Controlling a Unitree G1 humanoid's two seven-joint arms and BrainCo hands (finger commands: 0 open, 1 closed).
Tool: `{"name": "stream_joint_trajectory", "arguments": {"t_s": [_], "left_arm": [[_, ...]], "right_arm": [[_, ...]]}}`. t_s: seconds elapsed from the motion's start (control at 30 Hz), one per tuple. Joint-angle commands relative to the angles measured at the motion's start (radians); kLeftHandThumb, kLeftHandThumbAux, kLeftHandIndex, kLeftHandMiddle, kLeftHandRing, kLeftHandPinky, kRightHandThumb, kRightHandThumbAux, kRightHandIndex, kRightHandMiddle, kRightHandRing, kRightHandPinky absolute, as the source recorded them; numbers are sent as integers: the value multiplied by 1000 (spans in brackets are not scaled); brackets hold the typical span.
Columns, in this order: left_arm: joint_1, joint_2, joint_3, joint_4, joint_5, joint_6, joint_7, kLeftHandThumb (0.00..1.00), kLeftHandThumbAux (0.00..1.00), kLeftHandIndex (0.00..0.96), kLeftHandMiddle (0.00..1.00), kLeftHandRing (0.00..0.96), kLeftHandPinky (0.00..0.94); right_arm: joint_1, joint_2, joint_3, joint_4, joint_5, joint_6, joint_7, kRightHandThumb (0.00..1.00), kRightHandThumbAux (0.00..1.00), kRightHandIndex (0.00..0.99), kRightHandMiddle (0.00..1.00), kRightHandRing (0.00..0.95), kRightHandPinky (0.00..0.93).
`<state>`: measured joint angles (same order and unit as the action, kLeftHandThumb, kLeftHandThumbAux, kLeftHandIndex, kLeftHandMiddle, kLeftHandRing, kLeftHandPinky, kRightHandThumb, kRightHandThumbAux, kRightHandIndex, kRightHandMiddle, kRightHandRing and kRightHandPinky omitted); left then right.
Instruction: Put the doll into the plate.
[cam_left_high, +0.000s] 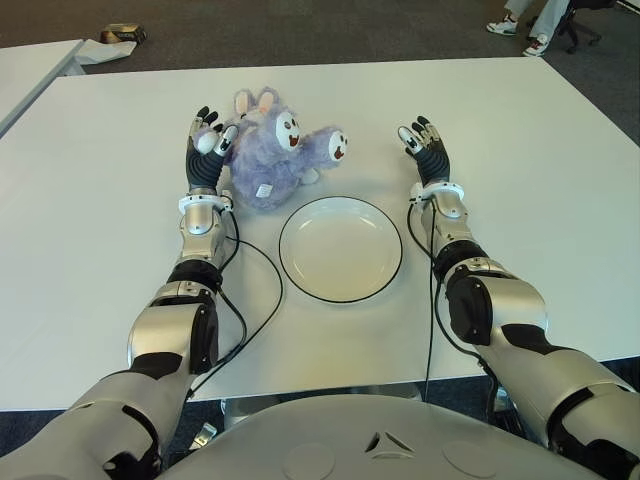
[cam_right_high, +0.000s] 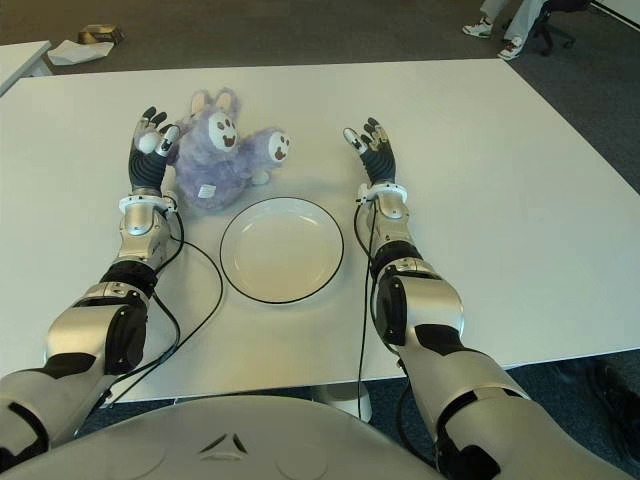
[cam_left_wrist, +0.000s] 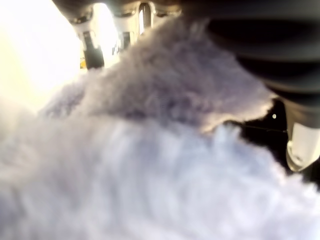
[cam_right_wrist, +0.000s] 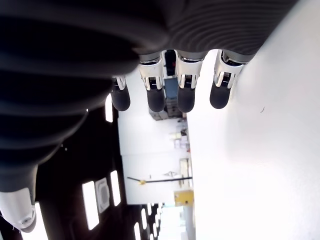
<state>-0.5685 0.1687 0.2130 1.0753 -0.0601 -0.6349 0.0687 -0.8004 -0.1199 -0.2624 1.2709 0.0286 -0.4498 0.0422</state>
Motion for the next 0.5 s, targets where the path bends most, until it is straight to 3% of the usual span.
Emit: {"name": "stream_joint_trajectory", "arguments": {"t_s": [0.03, 0.5], "left_arm": [[86, -24, -8, 56, 10, 6, -6, 0, 507, 0, 119, 132, 146], [83, -26, -6, 58, 9, 5, -7, 0, 509, 0, 123, 131, 139]], "right_arm": [[77, 19, -5, 52, 6, 37, 2, 100, 571, 24, 68, 69, 100], [73, 19, -6, 52, 7, 40, 2, 92, 587, 25, 71, 73, 92]]}}
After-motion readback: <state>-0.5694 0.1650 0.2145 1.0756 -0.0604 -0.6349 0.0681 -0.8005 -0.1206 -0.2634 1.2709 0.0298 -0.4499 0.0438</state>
